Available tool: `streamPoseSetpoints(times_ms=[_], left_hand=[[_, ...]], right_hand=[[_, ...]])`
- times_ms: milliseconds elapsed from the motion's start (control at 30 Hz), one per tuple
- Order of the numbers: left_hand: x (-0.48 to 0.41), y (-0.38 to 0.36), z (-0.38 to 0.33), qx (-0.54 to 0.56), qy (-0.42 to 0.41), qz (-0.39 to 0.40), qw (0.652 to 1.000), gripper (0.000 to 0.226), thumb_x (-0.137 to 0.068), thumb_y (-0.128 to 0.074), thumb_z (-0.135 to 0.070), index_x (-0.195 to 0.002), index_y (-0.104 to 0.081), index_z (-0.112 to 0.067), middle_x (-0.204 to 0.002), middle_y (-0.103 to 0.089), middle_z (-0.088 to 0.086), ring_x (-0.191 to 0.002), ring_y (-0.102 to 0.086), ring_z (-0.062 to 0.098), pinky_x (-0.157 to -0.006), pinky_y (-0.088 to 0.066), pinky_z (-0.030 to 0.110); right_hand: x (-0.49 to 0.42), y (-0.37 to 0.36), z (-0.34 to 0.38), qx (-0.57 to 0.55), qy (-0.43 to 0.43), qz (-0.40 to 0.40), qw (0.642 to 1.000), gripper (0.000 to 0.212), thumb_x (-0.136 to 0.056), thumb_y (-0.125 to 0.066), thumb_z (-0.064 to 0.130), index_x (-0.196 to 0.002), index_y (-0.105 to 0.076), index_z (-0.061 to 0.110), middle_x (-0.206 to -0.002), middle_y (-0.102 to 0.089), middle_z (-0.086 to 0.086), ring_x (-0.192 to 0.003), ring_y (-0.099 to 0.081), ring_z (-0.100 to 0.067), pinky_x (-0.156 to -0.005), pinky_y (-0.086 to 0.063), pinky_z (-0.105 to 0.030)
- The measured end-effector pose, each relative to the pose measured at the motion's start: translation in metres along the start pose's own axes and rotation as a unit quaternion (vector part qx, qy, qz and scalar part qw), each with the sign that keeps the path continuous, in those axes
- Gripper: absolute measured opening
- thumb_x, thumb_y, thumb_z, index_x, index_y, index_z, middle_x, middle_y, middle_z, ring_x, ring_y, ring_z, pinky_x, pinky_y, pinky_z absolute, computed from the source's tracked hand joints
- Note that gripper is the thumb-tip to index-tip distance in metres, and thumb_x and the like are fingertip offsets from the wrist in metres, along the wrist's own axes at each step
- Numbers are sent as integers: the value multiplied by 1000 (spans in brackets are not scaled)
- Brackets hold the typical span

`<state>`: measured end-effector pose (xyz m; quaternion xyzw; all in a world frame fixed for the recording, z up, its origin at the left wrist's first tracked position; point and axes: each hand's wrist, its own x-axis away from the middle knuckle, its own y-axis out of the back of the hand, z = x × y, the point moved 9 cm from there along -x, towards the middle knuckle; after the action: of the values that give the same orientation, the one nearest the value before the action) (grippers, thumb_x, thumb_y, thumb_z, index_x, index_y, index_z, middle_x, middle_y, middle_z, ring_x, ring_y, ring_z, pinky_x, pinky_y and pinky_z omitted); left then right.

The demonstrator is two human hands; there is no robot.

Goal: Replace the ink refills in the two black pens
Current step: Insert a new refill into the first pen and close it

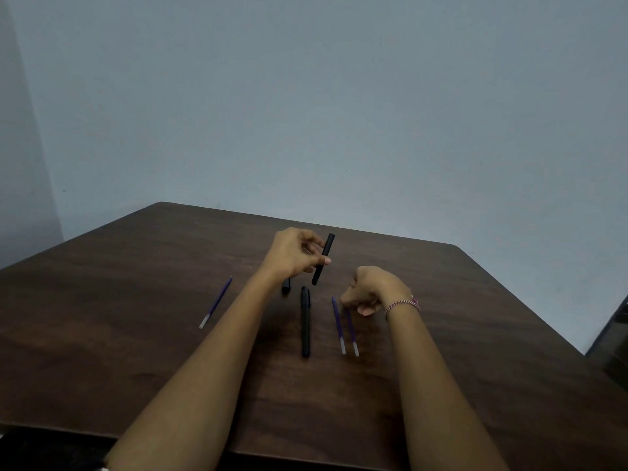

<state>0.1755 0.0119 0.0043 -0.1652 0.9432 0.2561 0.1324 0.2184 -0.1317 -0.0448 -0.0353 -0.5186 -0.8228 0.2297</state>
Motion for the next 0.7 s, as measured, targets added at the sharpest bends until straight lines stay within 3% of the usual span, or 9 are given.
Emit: streamPoseSetpoints(times_ms=[67, 233, 400, 500, 600, 700], left_hand=[[0, 0, -1, -3, -4, -1, 1000, 34, -70, -79, -13, -100, -64, -11, -79, -65, -2, -72, -64, 7, -53, -53, 14], [-1, 0, -1, -2, -9, -6, 1000, 33, -68, -81, -13, -97, -66, -9, -76, -65, -1, -70, -64, 8, -55, -55, 18], [0, -1, 0, -2, -6, -3, 1000, 31, -68, -81, -13, -94, -65, -12, -76, -65, -1, -71, -64, 7, -55, -54, 16], [0, -2, 1, -7, -2, 3, 1000, 31, -68, -81, -13, -95, -65, -12, -77, -65, -1, -72, -65, 8, -55, -54, 16], [-1, -1, 2, -16, 2, 3, 1000, 32, -69, -80, -13, -97, -65, -12, -78, -65, -1, -72, -65, 8, -54, -53, 16], [-1, 0, 4, -24, 5, 5, 1000, 32, -68, -80, -13, -97, -66, -12, -79, -66, -1, -72, -65, 8, -53, -52, 14]], right_hand=[[1, 1, 2, 14, 0, -21, 1000, 28, -83, -67, 15, -107, -59, 3, -105, -67, -14, -74, -61, -20, -83, -57, -31], [1, 7, 8, -2, 10, -86, 996, 24, -79, -67, 1, -103, -64, 4, -104, -68, -11, -86, -70, -23, -80, -59, -36], [0, 10, 8, 7, 18, -112, 994, 10, -80, -69, 4, -87, -62, 4, -92, -69, -11, -74, -69, -21, -75, -59, -33], [-2, 15, 8, 11, 23, -121, 992, 17, -79, -71, 12, -71, -56, 9, -76, -65, -7, -59, -62, -16, -61, -57, -26], [-2, 23, 8, 0, 26, -147, 989, 13, -79, -70, 17, -79, -60, 8, -79, -63, -7, -72, -65, -19, -65, -55, -26], [3, 43, 9, -40, 62, -227, 971, 7, -78, -68, 16, -76, -65, 11, -71, -60, -1, -71, -58, -15, -56, -45, -22]])
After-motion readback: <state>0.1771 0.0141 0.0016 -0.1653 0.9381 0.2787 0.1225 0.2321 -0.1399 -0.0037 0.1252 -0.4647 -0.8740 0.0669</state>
